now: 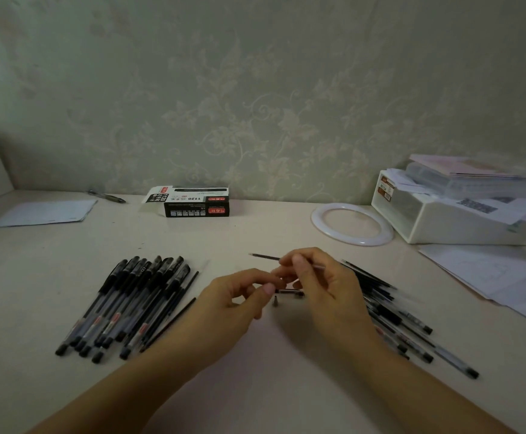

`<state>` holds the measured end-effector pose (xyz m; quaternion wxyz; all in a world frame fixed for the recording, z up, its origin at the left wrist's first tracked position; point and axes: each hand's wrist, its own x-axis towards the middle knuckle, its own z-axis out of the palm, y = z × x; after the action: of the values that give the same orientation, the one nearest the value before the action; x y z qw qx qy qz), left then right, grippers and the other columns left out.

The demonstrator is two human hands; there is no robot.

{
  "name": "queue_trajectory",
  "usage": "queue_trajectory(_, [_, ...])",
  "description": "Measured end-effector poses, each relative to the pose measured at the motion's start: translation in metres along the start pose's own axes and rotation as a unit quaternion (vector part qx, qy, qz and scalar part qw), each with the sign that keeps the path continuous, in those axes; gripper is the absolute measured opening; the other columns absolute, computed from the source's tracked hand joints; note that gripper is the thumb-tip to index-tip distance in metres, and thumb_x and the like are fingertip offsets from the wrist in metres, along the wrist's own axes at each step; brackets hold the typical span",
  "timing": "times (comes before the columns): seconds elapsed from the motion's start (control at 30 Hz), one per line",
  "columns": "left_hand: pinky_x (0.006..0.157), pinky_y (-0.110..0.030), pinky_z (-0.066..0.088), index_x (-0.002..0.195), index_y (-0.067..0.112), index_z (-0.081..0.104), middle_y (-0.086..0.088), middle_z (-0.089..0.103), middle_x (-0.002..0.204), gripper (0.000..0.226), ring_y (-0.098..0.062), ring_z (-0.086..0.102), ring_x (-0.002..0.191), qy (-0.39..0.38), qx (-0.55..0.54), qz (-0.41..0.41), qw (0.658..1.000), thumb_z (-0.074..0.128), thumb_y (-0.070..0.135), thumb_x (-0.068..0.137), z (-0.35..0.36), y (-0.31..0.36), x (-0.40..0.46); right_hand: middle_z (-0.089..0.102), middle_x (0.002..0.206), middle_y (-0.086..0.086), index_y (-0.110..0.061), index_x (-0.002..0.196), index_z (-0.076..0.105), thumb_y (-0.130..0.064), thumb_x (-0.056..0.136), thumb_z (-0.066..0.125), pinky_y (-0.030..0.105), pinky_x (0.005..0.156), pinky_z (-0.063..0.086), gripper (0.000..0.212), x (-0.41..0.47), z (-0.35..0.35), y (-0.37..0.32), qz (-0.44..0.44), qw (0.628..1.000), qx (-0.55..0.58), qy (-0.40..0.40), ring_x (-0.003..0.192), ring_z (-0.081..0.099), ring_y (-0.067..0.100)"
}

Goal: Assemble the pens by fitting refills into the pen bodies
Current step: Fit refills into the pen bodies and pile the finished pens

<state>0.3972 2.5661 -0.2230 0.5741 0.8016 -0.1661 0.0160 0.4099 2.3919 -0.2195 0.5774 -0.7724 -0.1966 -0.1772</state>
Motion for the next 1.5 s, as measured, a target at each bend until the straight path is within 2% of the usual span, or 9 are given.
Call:
queue_trajectory(0.17, [0.041,-0.012,0.032,0.096,0.037,0.07,0.013,0.052,0.057,0.031,-0.001,0.039,0.043,0.058,-0.069,-0.006,0.996,0.055,0.056,0.078,-0.005,0.007,0.002,0.07,0.095,-0.013,-0.021,0.105,0.07,-0.018,0.102,0.047,0.017,0.071,0.051,0.023,-0.003,0.004,-0.007,-0.082,0.995,-0.041,-0.042,0.085,0.066,0.013])
queue_trajectory(0.33, [0.043,-0.015,0.032,0.104,0.042,0.067,0.012,0.047,0.056,0.031,-0.005,0.034,0.046,0.081,-0.083,0.011,0.993,0.058,0.054,0.078,-0.005,0.012,0.001,0.072,0.088,-0.008,-0.025,0.11,0.049,-0.008,0.102,0.047,0.024,0.073,0.055,0.019,-0.006,0.004,-0.008,-0.048,0.996,-0.017,-0.075,0.083,0.068,0.016])
queue_trajectory(0.43, [0.044,-0.014,0.033,0.104,0.042,0.067,0.014,0.045,0.056,0.02,-0.002,0.036,0.047,0.067,-0.07,0.011,0.995,0.055,0.044,0.089,-0.004,0.012,0.001,0.074,0.092,-0.014,-0.031,0.115,0.05,-0.016,0.102,0.05,0.02,0.077,0.053,0.02,-0.004,0.002,-0.007,-0.017,0.999,-0.015,-0.04,0.093,0.068,0.009])
queue_trajectory(0.53, [0.044,-0.013,0.032,0.103,0.04,0.066,0.01,0.043,0.057,0.019,-0.001,0.037,0.047,0.052,-0.061,0.01,0.997,0.05,0.039,0.094,-0.004,0.011,0.001,0.07,0.097,-0.02,-0.037,0.1,0.062,-0.03,0.098,0.054,0.03,0.081,0.052,0.01,-0.002,0.002,-0.004,0.001,0.999,-0.048,0.01,0.099,0.063,0.005])
queue_trajectory(0.6, [0.044,-0.014,0.032,0.102,0.039,0.064,0.008,0.045,0.059,0.018,-0.003,0.036,0.047,0.04,-0.051,0.008,0.998,0.047,0.041,0.095,-0.005,0.011,0.001,0.062,0.097,-0.019,-0.039,0.094,0.065,-0.037,0.093,0.059,0.025,0.078,0.049,0.007,0.0,0.0,-0.002,0.016,0.997,-0.041,0.063,0.092,0.059,0.004])
queue_trajectory(0.73, [0.044,-0.019,0.03,0.099,0.033,0.061,0.006,0.048,0.061,0.015,-0.008,0.033,0.047,0.02,-0.042,-0.001,0.999,0.047,0.038,0.096,-0.004,0.007,0.001,0.067,0.08,-0.008,-0.026,0.093,0.062,-0.024,0.1,0.052,0.021,0.068,0.052,0.012,0.002,0.0,0.001,0.078,0.987,0.112,0.082,0.073,0.063,0.006])
queue_trajectory(0.9, [0.043,-0.018,0.031,0.098,0.031,0.062,0.005,0.053,0.062,0.014,-0.007,0.034,0.045,0.009,-0.031,0.006,0.999,0.048,0.034,0.097,-0.003,0.004,0.002,0.076,0.092,0.008,-0.012,0.101,0.065,-0.016,0.101,0.05,0.022,0.074,0.057,0.015,0.001,0.001,0.001,0.126,0.964,0.23,0.05,0.088,0.073,0.021])
queue_trajectory(1.4, [0.048,-0.027,0.035,0.09,0.034,0.063,0.004,0.06,0.064,0.013,-0.013,0.04,0.049,0.011,0.012,0.032,0.999,0.051,0.036,0.095,-0.004,0.01,0.0,0.074,0.077,0.006,-0.005,0.093,0.065,-0.014,0.1,0.051,0.019,0.068,0.053,0.018,0.003,-0.001,0.001,0.125,0.967,0.222,0.0,0.072,0.068,0.013])
queue_trajectory(1.5, [0.052,-0.016,0.04,0.092,0.035,0.06,0.003,0.066,0.07,0.007,-0.016,0.049,0.052,0.007,0.064,0.066,0.996,0.053,0.035,0.095,-0.003,0.01,-0.002,0.069,0.068,0.001,-0.01,0.086,0.069,-0.012,0.096,0.058,0.016,0.063,0.05,0.015,0.002,0.0,0.001,0.092,0.983,0.148,-0.048,0.064,0.063,0.008])
